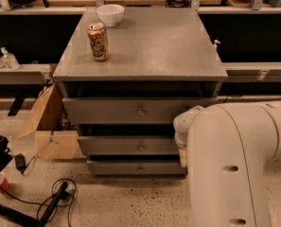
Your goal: Open middle drawer
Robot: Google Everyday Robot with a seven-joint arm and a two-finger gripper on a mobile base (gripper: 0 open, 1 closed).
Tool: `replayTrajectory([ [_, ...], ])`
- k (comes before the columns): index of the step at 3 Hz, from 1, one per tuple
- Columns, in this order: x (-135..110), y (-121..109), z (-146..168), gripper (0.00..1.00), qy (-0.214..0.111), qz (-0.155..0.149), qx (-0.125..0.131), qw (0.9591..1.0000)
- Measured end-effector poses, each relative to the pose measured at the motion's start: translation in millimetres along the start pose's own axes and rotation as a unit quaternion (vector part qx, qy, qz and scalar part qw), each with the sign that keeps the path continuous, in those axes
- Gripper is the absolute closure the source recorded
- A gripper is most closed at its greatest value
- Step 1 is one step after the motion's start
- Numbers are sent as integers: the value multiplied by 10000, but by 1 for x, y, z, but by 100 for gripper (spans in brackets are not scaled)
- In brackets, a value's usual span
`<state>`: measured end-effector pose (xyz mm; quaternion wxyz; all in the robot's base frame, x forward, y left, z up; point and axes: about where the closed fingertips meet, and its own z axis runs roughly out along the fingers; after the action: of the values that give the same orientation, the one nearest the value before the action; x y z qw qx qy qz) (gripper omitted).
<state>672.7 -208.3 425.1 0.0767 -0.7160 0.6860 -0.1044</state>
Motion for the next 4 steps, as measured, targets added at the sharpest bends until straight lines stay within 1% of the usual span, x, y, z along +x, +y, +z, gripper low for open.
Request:
replayTrajectory([
  [1,-3,8,11,17,-191,292,-221,9991],
  [2,-1,34,12,40,-348,630,-541,9959],
  [3,1,40,6,71,-380,717,-595,9949],
  [4,2,38,0,94,-380,717,-595,9949],
])
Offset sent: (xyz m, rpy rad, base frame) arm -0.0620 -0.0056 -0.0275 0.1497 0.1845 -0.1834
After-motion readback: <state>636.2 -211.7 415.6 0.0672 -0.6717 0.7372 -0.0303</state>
